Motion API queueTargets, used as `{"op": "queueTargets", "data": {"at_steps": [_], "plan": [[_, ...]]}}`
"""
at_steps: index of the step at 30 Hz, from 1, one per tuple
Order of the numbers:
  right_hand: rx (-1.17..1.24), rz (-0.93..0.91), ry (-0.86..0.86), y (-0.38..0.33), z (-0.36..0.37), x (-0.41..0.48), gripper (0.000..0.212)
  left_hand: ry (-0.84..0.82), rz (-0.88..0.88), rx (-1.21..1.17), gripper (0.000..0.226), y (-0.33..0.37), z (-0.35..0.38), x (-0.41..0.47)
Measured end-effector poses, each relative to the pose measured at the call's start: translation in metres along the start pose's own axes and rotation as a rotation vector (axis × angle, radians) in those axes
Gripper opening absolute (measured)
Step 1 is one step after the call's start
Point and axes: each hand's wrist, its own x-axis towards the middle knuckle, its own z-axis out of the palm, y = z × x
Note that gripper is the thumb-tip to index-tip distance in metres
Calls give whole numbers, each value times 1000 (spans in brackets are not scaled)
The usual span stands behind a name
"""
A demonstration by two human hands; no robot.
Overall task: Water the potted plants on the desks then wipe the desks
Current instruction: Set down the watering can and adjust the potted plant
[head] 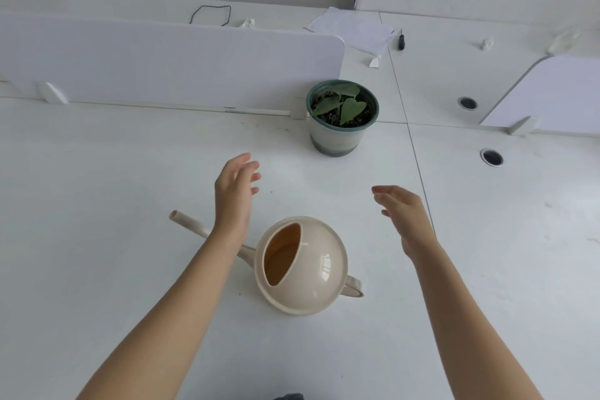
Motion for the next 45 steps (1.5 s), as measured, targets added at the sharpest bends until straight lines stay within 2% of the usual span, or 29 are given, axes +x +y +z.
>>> {"op": "queueTargets", "data": {"at_steps": [7,12,16,21,25,27,29,31,35,42,45], "plan": [[105,-24,108,-20,13,72,35,-100,-57,31,27,-4,80,83],[178,-17,155,-29,28,117,44,-197,-82,98,48,-18,123,127],[260,-82,111,-33,39,137,32,-279,-150,52,52,-23,140,146],[283,-124,105,-24,42,146,27,-331,-162,-31,49,-28,146,137],[241,-115,31,-29,35,157,44,-333,-137,-3,50,-32,139,130],[242,-111,-1,-31,31,159,40,-326,-142,20,52,-34,133,130],[268,-83,57,-29,31,157,31,-292,-180,19,55,-34,126,136],[316,-40,157,-23,34,153,38,-271,-195,12,56,-30,124,143],[310,-53,139,-21,45,148,46,-406,-169,36,56,-20,137,147],[322,-28,115,-35,53,157,47,-431,-186,64,84,-32,144,131],[300,-50,77,-38,51,154,49,-423,-187,73,79,-27,141,125]]}}
